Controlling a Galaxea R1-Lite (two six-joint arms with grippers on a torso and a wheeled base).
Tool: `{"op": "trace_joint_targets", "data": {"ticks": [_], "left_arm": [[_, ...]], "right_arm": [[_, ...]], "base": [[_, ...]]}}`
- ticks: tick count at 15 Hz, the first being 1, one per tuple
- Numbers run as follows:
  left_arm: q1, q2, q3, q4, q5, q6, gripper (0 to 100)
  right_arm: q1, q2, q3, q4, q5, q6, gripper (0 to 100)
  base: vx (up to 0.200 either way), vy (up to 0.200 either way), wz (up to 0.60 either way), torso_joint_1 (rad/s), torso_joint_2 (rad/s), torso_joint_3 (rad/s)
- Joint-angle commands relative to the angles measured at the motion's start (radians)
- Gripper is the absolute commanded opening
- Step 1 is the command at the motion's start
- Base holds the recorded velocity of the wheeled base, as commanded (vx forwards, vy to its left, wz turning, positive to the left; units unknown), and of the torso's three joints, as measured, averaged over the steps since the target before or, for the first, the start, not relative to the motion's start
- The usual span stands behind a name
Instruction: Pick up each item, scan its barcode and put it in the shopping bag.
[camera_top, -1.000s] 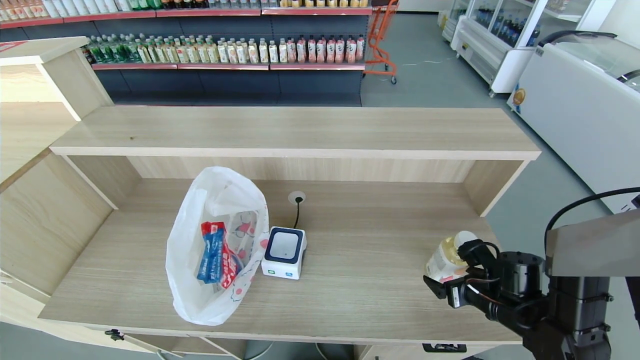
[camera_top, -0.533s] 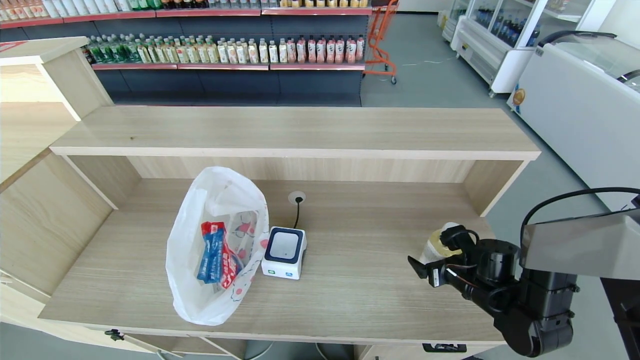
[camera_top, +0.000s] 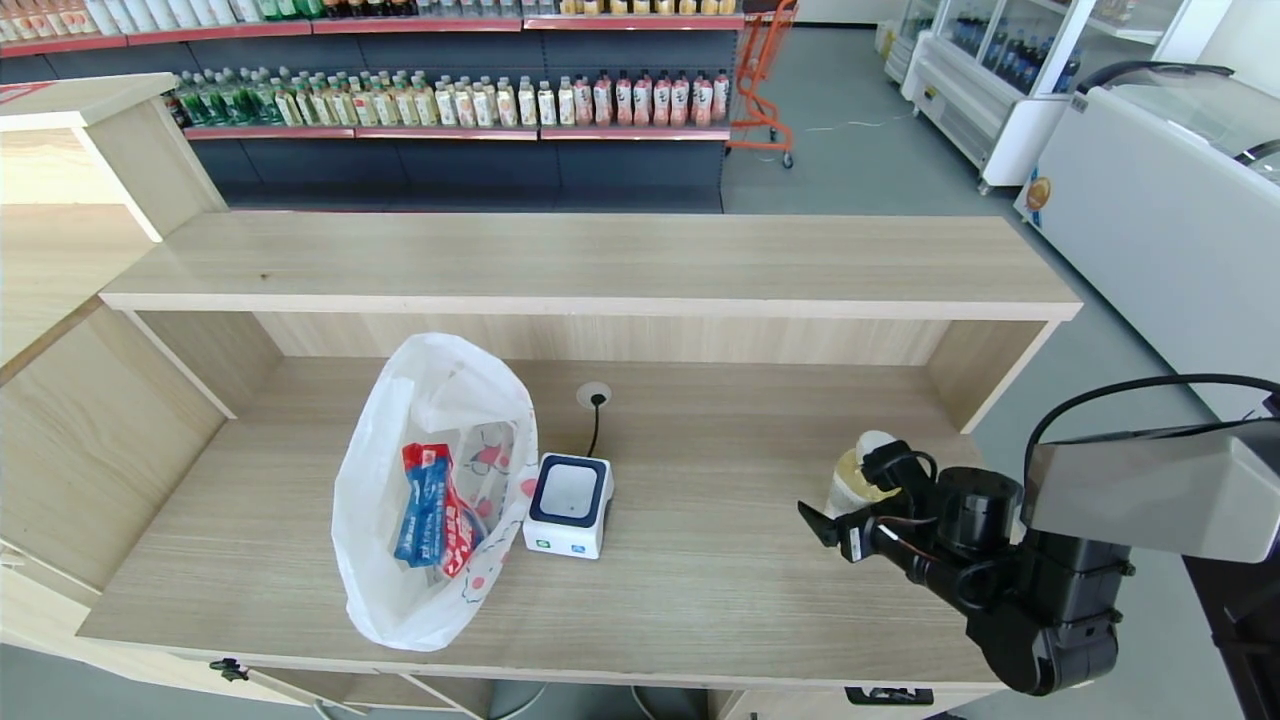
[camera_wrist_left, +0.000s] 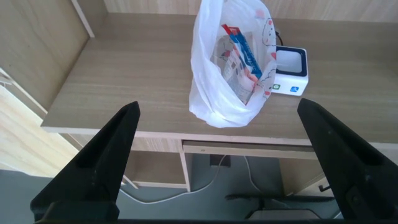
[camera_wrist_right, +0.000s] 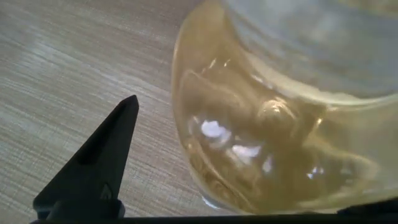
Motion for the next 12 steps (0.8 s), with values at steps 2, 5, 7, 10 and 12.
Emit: {"op": "trace_joint_targets", "data": {"ticks": [2,5,7,10,12], "left_arm": [[-0.001,0.0,0.0,0.0,-0.002,-0.001,100],[0.001,0.0,0.0,0.0,0.0,-0.001,100],[-0.001,0.0,0.0,0.0,0.0,-0.001,100],[-0.001,0.0,0.0,0.0,0.0,-0.001,100],[0.001,0.0,0.0,0.0,0.0,-0.001,100]], "right_arm": [[-0.002,0.008,-0.031,-0.004,0.005,-0.021,0],[0.0,0.013,-0.031,-0.004,0.005,-0.049,0],[-0.002,0.01,-0.033,-0.004,0.005,-0.055,0],[0.002,-0.046,-0.026,-0.004,0.074,0.008,0],[0.015,-0.151,0.02,-0.004,0.136,0.134,0]], "base": [[0.0,0.0,0.0,0.0,0.0,0.0],[0.0,0.0,0.0,0.0,0.0,0.0],[0.0,0.0,0.0,0.0,0.0,0.0],[0.0,0.0,0.0,0.0,0.0,0.0],[0.0,0.0,0.0,0.0,0.0,0.0]]}}
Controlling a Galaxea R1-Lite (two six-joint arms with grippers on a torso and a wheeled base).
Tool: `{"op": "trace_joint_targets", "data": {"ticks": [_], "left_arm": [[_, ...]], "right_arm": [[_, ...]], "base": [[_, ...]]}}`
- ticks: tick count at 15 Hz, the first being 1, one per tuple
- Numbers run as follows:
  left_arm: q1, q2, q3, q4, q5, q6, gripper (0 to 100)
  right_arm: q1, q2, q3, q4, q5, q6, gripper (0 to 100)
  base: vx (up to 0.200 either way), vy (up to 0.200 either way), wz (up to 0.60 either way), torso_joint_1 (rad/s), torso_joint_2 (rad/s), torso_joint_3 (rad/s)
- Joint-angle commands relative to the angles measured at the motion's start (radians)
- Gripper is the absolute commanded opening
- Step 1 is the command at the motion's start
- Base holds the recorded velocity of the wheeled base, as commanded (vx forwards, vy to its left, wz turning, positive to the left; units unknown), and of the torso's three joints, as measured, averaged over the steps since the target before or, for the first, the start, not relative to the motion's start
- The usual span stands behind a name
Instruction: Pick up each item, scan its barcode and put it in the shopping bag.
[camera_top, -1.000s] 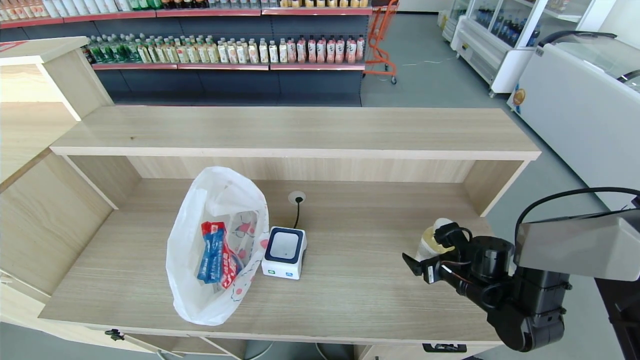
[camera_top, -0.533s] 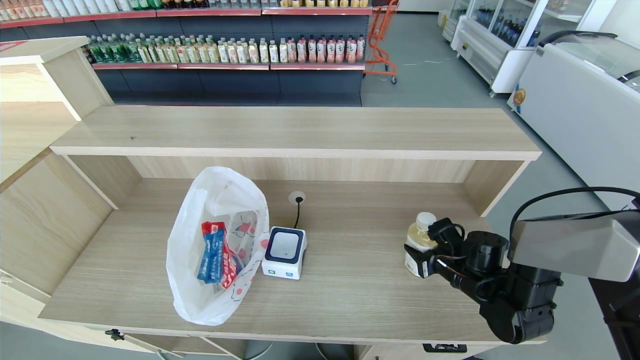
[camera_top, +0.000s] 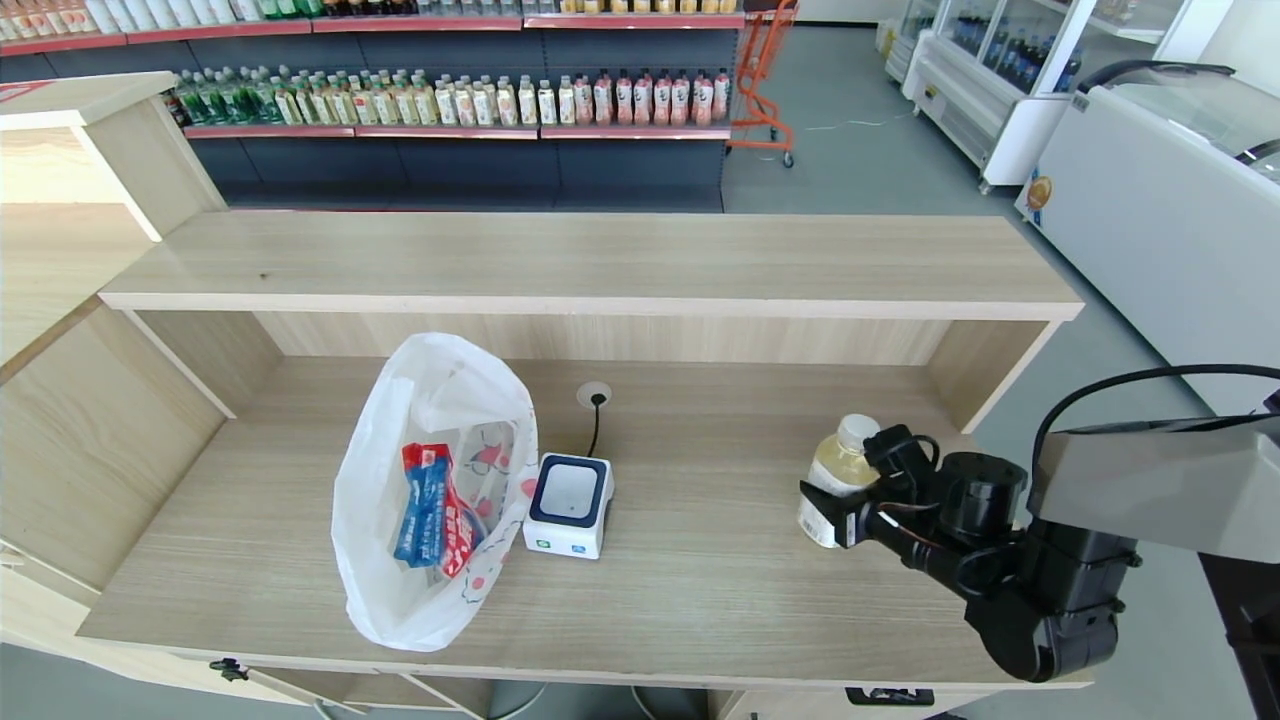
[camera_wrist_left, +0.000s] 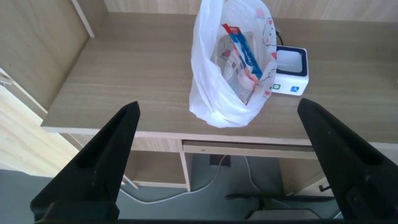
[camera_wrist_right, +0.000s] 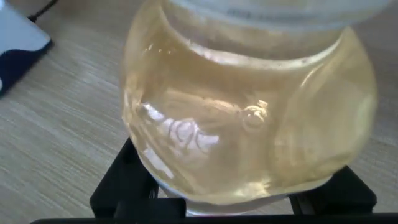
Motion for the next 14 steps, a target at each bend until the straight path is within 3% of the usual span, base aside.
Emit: {"op": "trace_joint_targets", "data": {"ticks": [1,4,6,11,14], "left_arm": [[0.0,0.0,0.0,-0.001,0.0,-0.001,100],[0.001,0.0,0.0,-0.001,0.0,-0.001,100],[0.001,0.0,0.0,-0.001,0.0,-0.001,100],[0.001,0.0,0.0,-0.001,0.0,-0.001,100],[0.0,0.0,0.0,-0.001,0.0,-0.001,100]], "right_arm": [[0.017,-0.204,0.098,0.016,0.118,0.152,0],[0.017,-0.447,0.143,0.229,0.411,0.19,0],[0.026,-0.556,0.143,0.321,0.506,0.194,0],[0.098,-0.701,0.169,0.49,0.541,0.273,0],[0.19,-0.747,0.161,0.561,0.54,0.31,0]], "base": [[0.0,0.0,0.0,0.0,0.0,0.0],[0.0,0.0,0.0,0.0,0.0,0.0],[0.0,0.0,0.0,0.0,0.0,0.0],[0.0,0.0,0.0,0.0,0.0,0.0],[0.0,0.0,0.0,0.0,0.0,0.0]]}}
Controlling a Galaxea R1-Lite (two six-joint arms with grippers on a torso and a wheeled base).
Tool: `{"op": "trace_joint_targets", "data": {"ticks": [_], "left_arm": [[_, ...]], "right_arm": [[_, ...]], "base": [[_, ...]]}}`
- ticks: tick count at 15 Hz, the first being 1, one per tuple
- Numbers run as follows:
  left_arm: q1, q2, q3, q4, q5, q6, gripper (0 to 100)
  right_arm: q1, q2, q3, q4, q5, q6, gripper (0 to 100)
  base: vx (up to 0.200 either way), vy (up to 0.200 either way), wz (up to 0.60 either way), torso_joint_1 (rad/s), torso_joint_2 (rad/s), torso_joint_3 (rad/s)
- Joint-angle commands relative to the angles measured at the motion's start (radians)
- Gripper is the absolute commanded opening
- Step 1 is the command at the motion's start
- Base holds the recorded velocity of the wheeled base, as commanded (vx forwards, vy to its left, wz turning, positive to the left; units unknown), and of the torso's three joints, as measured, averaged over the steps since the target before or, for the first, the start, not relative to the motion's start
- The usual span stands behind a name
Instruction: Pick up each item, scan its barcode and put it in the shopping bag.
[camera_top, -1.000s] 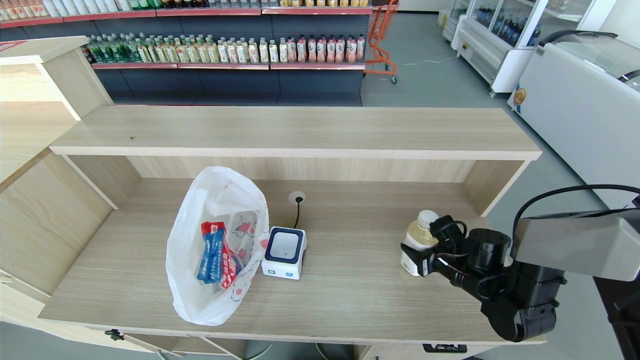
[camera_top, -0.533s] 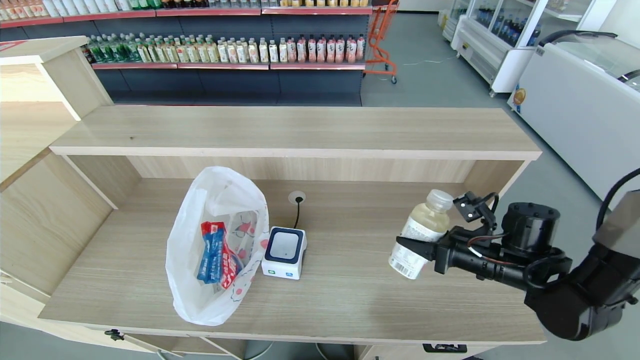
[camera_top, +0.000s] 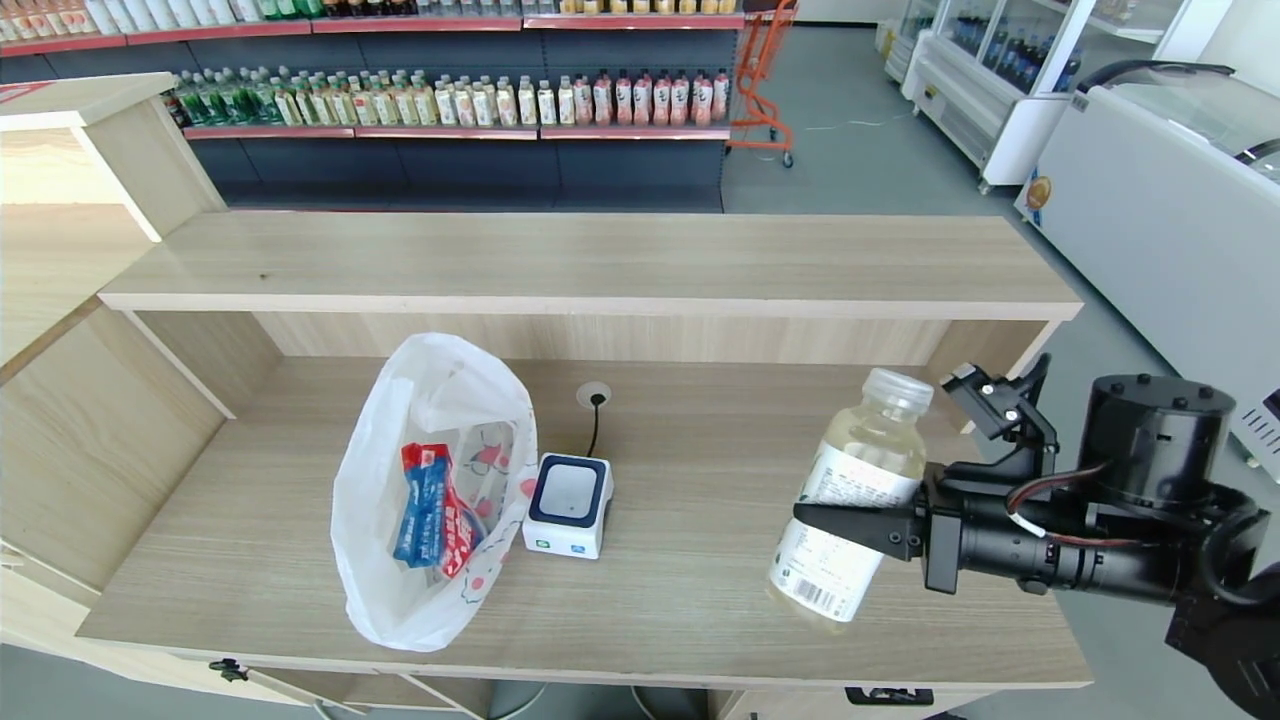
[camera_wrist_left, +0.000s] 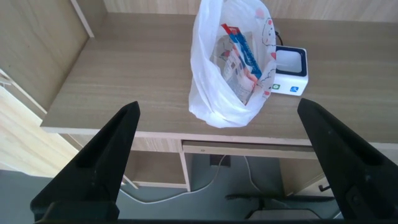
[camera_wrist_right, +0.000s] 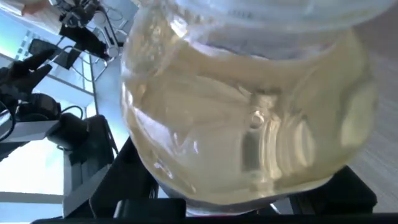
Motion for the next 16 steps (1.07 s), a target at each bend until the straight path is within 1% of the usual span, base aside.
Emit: {"op": "trace_joint_targets", "data": {"ticks": [1,2,4,6,9,11,13,16], "left_arm": [[0.001,0.0,0.0,0.0,0.0,-0.001,100],[0.001,0.0,0.0,0.0,0.0,-0.001,100],[0.0,0.0,0.0,0.0,0.0,-0.001,100],[0.0,0.0,0.0,0.0,0.0,-0.001,100],[0.001,0.0,0.0,0.0,0.0,-0.001,100],[0.0,0.0,0.0,0.0,0.0,-0.001,100],[0.001,0.0,0.0,0.0,0.0,-0.001,100],[0.0,0.0,0.0,0.0,0.0,-0.001,100]], "right_arm": [[0.053,-0.058,-0.011,0.02,-0.004,0.029,0],[0.085,-0.07,-0.02,0.037,-0.007,0.08,0],[0.109,-0.076,-0.023,0.039,-0.021,0.147,0],[0.145,-0.075,-0.022,0.042,-0.068,0.192,0],[0.175,-0.07,-0.026,0.056,-0.077,0.196,0],[0.204,-0.069,-0.026,0.065,-0.079,0.236,0],[0.218,-0.067,-0.026,0.065,-0.079,0.27,0],[0.232,-0.064,-0.026,0.066,-0.079,0.273,0]], "base": [[0.0,0.0,0.0,0.0,0.0,0.0],[0.0,0.0,0.0,0.0,0.0,0.0],[0.0,0.0,0.0,0.0,0.0,0.0],[0.0,0.0,0.0,0.0,0.0,0.0],[0.0,0.0,0.0,0.0,0.0,0.0],[0.0,0.0,0.0,0.0,0.0,0.0],[0.0,0.0,0.0,0.0,0.0,0.0],[0.0,0.0,0.0,0.0,0.0,0.0]]}}
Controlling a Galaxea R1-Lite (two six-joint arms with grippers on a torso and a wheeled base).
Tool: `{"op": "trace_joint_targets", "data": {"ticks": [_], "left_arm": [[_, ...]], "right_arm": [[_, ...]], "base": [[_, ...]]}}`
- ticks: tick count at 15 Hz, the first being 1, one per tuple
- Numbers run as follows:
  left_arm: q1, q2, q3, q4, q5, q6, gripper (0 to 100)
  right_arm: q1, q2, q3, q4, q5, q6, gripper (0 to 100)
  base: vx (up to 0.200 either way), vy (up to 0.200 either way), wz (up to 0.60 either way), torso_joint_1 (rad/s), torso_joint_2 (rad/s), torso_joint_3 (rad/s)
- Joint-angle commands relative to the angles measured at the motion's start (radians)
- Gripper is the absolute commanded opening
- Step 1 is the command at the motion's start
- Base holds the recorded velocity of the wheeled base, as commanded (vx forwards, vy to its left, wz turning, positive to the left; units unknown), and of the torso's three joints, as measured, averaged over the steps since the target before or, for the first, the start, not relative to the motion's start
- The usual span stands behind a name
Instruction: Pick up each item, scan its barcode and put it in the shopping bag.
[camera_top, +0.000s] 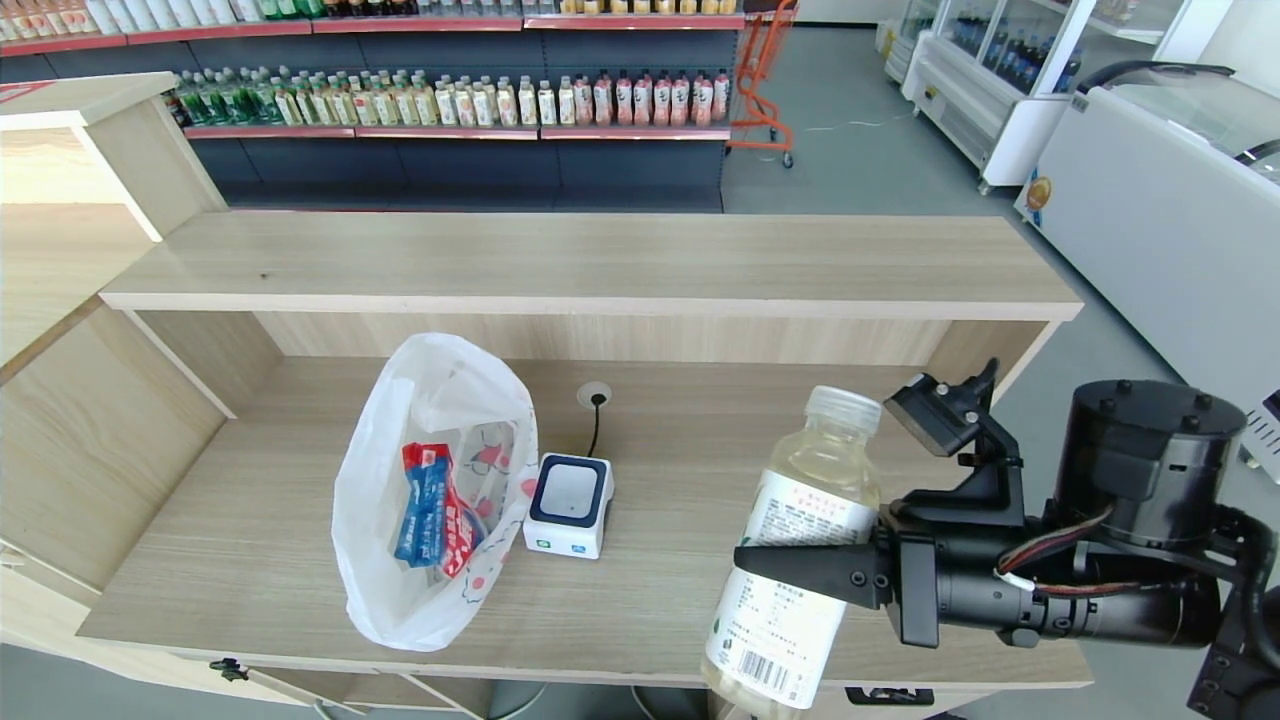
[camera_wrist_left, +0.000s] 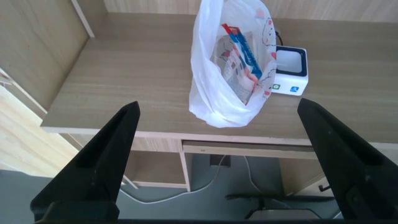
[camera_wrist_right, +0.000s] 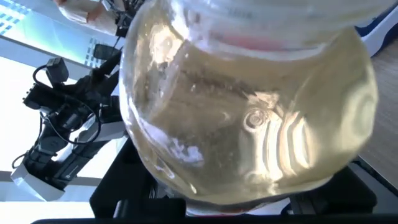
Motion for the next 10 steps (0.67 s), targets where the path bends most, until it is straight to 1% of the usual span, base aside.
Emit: {"op": "trace_joint_targets", "data": {"ticks": [1,7,8,9,10], "left_arm": [[0.001,0.0,0.0,0.0,0.0,0.0,100],[0.0,0.0,0.0,0.0,0.0,0.0,100],[0.0,0.0,0.0,0.0,0.0,0.0,100],[0.0,0.0,0.0,0.0,0.0,0.0,100],[0.0,0.0,0.0,0.0,0.0,0.0,100]], "right_arm": [[0.012,0.006,0.0,-0.002,-0.001,-0.001,0],[0.014,0.006,0.003,-0.002,-0.05,-0.013,0],[-0.003,0.008,0.006,-0.001,-0.062,-0.099,0],[-0.058,0.006,0.02,0.025,-0.119,-0.283,0],[-0.089,-0.004,0.028,0.042,-0.18,-0.418,0]], "base": [[0.0,0.0,0.0,0.0,0.0,0.0],[0.0,0.0,0.0,0.0,0.0,0.0],[0.0,0.0,0.0,0.0,0.0,0.0],[0.0,0.0,0.0,0.0,0.0,0.0],[0.0,0.0,0.0,0.0,0.0,0.0]]}}
